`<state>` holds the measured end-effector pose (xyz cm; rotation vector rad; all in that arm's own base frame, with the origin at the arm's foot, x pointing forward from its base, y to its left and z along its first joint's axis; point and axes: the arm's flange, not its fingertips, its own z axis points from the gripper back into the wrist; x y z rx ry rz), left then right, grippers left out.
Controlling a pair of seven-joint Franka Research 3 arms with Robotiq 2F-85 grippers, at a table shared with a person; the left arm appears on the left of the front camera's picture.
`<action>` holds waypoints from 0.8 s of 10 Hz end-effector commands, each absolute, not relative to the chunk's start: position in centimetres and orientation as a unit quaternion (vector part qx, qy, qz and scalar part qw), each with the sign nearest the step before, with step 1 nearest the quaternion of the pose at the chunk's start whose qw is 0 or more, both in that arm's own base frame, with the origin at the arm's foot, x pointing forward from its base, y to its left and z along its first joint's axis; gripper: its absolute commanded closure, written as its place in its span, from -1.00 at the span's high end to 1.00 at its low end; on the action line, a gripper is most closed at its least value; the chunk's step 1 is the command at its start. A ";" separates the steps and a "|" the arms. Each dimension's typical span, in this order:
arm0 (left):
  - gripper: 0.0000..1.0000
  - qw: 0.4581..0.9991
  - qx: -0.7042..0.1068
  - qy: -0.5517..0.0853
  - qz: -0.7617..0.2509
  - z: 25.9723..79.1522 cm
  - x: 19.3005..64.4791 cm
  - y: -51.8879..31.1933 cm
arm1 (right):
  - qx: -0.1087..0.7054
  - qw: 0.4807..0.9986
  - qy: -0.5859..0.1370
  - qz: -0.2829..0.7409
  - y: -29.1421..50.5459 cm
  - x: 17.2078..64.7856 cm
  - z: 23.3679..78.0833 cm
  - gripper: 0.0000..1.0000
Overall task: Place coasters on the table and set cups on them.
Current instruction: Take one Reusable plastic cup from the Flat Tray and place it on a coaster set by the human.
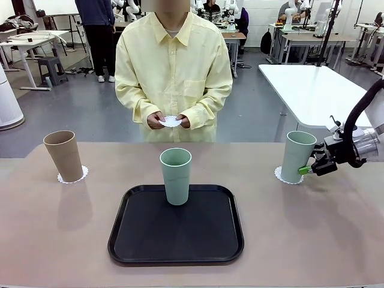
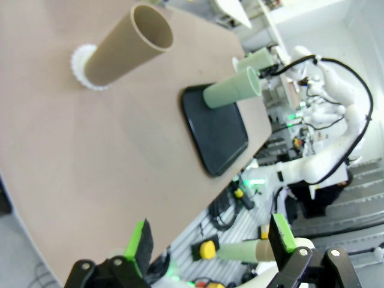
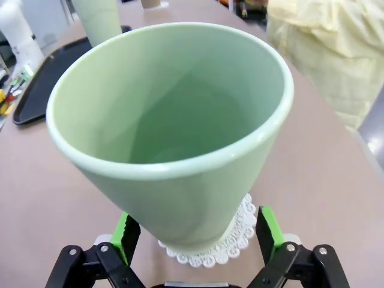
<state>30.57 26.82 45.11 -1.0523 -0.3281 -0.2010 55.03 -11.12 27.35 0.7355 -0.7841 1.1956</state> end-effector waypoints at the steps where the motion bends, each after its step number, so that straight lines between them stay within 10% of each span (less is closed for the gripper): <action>1: 1.00 0.843 -0.507 -0.159 -0.087 45.4 30.5 26.8 | 0.283 0.737 -0.302 0.534 -11.5 53.8 29.9 1.00; 8: 1.00 0.843 -0.507 -0.159 -0.087 45.4 30.5 26.8 | 0.162 0.852 -0.196 0.458 -11.9 47.5 44.2 1.00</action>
